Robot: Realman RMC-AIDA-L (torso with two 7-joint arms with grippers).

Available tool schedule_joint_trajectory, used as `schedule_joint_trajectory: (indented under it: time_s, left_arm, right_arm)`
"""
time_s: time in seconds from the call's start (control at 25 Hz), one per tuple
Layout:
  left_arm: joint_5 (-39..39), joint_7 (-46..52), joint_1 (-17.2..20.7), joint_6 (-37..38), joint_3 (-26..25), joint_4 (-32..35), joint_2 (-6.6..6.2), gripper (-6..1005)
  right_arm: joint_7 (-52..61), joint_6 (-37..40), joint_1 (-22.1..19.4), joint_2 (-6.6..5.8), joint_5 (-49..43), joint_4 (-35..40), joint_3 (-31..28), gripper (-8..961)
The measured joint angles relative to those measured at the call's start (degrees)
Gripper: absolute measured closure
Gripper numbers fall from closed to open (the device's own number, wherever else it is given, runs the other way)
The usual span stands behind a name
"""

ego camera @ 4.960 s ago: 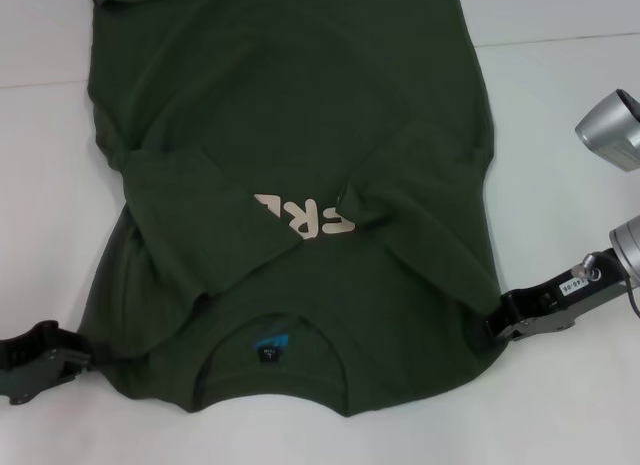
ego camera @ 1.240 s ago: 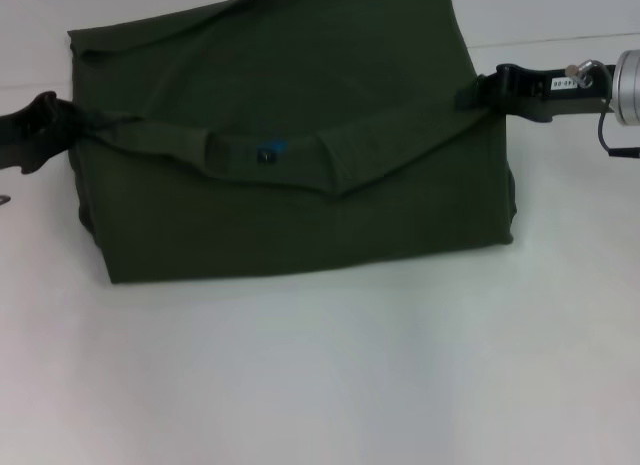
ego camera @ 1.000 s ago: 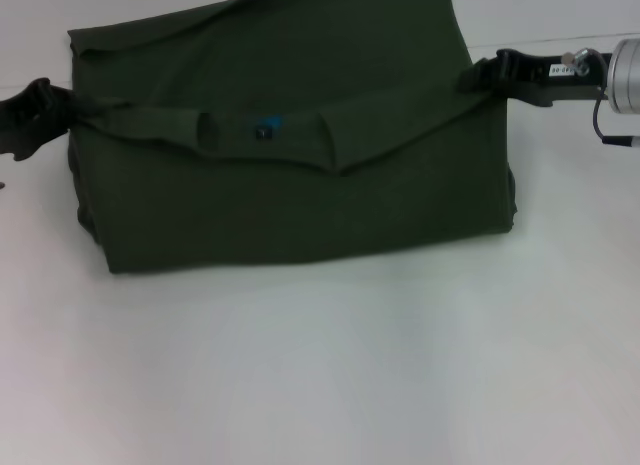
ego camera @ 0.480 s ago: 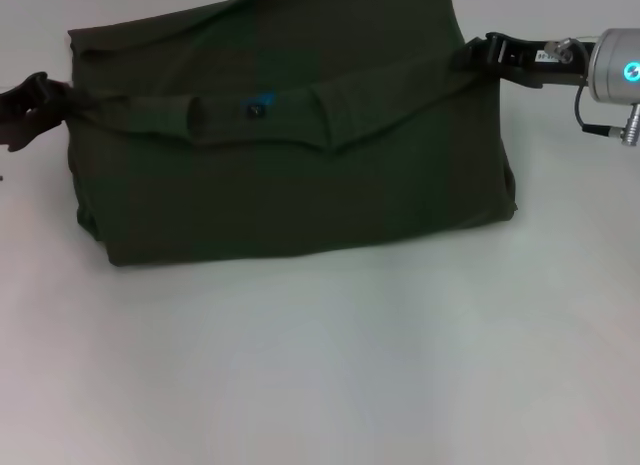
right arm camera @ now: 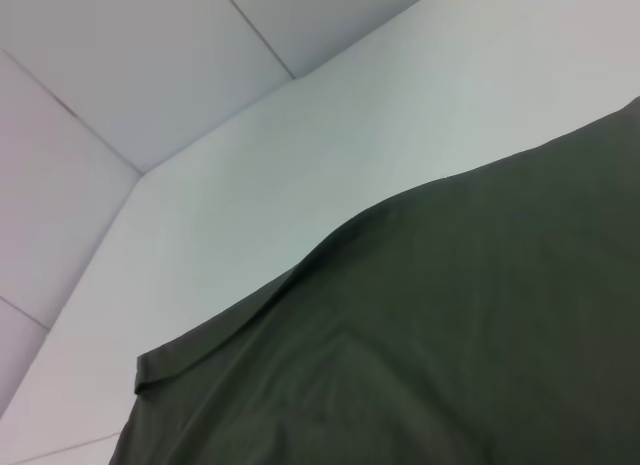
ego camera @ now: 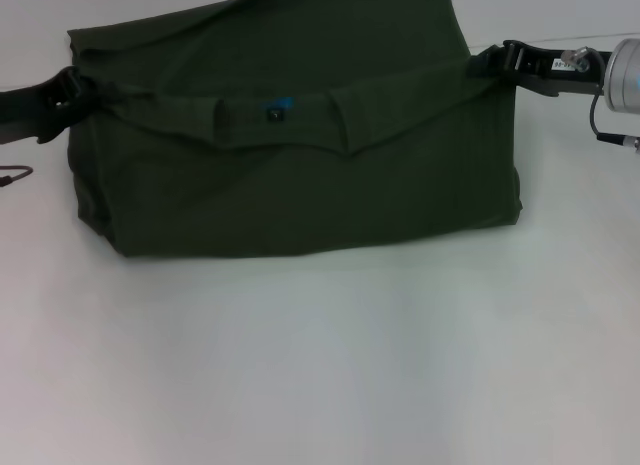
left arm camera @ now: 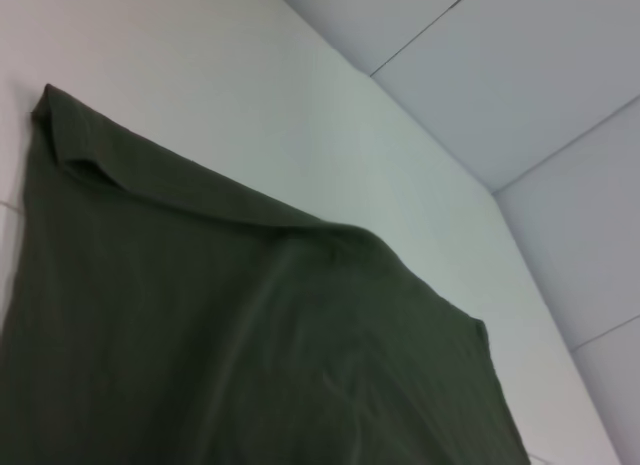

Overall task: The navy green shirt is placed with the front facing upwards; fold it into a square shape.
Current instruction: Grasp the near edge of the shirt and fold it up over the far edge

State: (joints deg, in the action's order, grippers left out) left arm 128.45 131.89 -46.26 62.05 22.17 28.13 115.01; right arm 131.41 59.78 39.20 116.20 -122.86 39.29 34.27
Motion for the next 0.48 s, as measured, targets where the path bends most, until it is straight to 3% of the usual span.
schedule_joint_trajectory:
  time_s: [0.48]
  left_arm:
    - [0.0, 0.3, 0.1, -2.0, 1.1, -0.3, 0.03, 971]
  right_arm:
    - [-0.5, -2.1, 1.2, 0.29, -0.1, -0.8, 0.5, 847]
